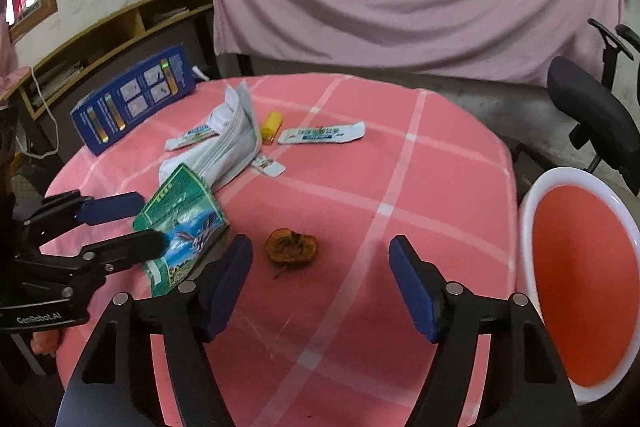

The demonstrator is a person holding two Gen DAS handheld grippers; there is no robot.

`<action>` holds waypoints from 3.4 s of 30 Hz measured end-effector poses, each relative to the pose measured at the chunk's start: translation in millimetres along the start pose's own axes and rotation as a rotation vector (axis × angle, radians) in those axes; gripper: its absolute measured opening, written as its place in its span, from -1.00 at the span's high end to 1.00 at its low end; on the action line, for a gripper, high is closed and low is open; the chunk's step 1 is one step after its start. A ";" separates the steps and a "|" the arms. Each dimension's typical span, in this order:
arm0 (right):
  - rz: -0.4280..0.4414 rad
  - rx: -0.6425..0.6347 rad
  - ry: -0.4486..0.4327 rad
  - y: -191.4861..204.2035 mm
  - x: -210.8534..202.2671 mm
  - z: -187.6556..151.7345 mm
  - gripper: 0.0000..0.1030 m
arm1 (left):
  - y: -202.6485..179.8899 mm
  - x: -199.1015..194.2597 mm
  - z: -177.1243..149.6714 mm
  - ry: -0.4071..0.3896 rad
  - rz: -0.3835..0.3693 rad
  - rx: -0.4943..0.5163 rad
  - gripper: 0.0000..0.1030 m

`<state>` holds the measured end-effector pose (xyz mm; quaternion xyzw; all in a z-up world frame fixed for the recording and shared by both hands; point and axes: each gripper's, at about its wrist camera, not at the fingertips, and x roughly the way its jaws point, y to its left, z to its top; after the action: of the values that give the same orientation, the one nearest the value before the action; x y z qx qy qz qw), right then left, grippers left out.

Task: Collect trash
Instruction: 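Grasp the green wrapper with the left tool while the right tool grasps the dried peel, then lift both items and carry them toward the red bucket, then open both tools over the red bucket to drop the wrapper and peel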

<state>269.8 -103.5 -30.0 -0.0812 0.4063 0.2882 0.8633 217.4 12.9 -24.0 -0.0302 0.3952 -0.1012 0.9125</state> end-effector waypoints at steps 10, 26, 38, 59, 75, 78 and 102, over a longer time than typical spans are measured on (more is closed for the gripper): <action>0.021 -0.044 0.076 10.2 16.7 0.7 0.30 | -4.9 2.6 -0.4 0.011 -0.008 0.028 0.56; 0.016 0.014 -0.116 1.3 -20.2 -0.6 0.45 | -19.8 -21.8 -7.5 -0.132 0.003 0.011 0.74; -0.084 0.036 -0.516 -4.4 -95.1 -4.9 0.45 | -46.9 -60.0 23.6 -0.400 0.039 -0.030 0.74; -0.345 0.305 -0.835 -96.4 -180.2 -37.3 0.45 | -152.0 -57.3 93.8 -0.617 -0.081 0.155 0.73; -0.443 0.448 -0.763 -153.1 -183.1 -66.5 0.44 | -218.1 3.2 112.2 -0.500 -0.180 0.213 0.73; -0.448 0.473 -0.747 -161.7 -182.2 -69.1 0.44 | -223.3 13.1 111.6 -0.473 -0.185 0.211 0.73; -0.419 0.604 -0.557 -195.5 -151.6 -76.5 0.44 | -235.9 75.4 117.0 -0.209 -0.185 0.173 0.61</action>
<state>253.6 -358.0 14.8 0.1740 0.1992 -0.0130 0.9643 314.9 -236.4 34.1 0.0020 0.2835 -0.2150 0.9346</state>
